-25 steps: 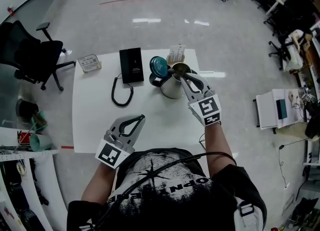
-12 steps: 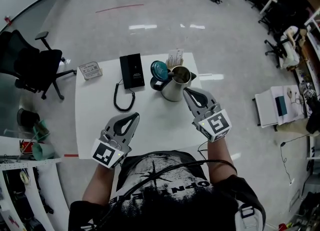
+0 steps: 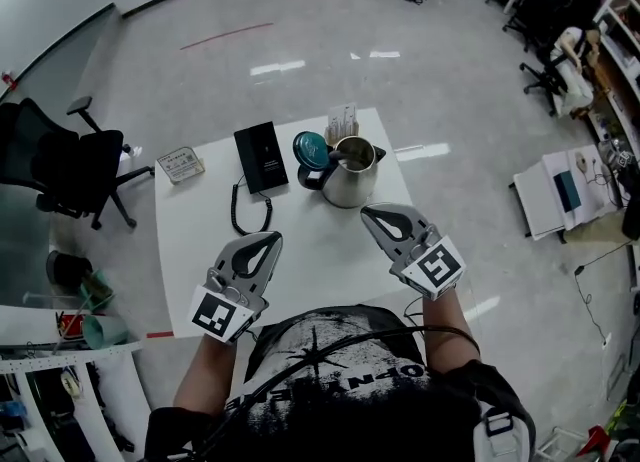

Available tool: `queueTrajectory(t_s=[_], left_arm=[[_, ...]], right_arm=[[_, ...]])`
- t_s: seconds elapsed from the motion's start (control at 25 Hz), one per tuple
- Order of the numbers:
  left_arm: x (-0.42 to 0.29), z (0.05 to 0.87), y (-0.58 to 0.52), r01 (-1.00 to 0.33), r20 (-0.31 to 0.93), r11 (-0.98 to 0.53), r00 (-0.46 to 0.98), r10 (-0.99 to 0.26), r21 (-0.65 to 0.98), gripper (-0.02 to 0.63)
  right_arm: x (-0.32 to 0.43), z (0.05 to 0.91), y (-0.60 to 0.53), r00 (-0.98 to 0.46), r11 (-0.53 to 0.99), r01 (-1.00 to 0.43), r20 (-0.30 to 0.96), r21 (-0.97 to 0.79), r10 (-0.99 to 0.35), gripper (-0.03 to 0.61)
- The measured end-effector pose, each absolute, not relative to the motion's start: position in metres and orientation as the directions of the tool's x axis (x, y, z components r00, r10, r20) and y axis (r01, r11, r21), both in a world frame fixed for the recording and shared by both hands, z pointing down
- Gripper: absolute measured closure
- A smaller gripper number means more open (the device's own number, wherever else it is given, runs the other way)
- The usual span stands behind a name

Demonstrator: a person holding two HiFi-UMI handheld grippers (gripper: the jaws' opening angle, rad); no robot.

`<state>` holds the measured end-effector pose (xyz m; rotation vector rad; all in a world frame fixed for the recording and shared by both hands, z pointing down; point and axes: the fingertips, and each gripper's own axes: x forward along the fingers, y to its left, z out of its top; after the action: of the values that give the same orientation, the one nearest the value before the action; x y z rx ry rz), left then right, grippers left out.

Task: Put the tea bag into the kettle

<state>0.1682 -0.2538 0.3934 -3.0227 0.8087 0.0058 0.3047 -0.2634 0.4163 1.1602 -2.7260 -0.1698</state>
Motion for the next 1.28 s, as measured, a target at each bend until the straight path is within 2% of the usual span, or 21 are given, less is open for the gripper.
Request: queueTrajectory(t_s=[0.28, 1.28], left_arm=[[0.179, 0.395, -0.253, -0.468, -0.002, -0.884, 0.884, -0.468, -0.02, 0.603], [0.177, 0.397, -0.249, -0.476, -0.006, -0.879, 0.879, -0.476, 0.001, 0.603]], right_arm=[[0.303, 0.411, -0.253, -0.689, 0.693, -0.709, 0.086, 0.131, -0.72, 0.568], [0.294, 0.411, -0.254, -0.712, 0.716, -0.677, 0.097, 0.167, -0.696, 0.569]])
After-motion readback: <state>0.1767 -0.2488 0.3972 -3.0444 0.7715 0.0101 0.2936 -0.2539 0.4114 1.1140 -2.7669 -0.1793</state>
